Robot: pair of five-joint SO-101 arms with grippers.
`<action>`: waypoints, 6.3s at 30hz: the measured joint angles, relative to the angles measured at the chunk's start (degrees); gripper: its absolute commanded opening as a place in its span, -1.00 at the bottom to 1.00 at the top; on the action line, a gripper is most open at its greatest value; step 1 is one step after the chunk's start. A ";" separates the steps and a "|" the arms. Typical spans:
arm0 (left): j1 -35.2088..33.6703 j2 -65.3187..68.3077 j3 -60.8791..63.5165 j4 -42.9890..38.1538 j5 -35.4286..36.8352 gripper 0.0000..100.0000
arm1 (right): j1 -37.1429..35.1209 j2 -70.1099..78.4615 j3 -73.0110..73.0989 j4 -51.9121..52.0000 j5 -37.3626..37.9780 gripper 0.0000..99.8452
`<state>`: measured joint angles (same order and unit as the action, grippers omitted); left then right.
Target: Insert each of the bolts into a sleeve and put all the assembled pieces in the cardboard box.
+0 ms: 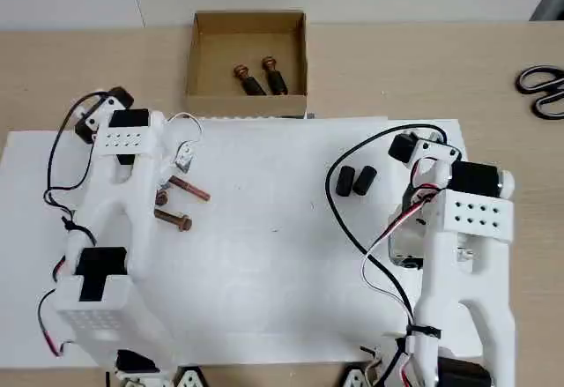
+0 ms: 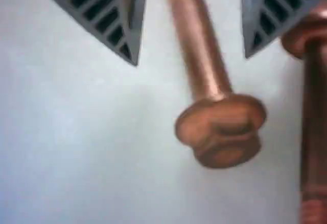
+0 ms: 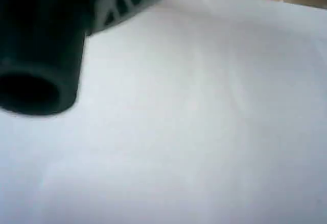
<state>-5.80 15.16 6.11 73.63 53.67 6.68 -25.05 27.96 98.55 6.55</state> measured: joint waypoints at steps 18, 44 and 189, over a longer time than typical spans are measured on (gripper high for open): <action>-0.44 6.51 -1.85 -2.99 0.18 -0.99 | 0.00 0.00 0.00 0.00 0.00 -0.99; 11.78 -16.70 -24.00 12.75 -8.53 -0.99 | -18.46 -32.44 -2.02 0.18 0.00 -1.00; 38.86 -100.66 74.73 -33.32 -19.43 -0.50 | -44.04 -78.42 53.19 -38.95 -0.18 -0.99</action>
<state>33.05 -85.49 80.84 40.31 34.24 -37.36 -103.47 81.14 59.60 6.37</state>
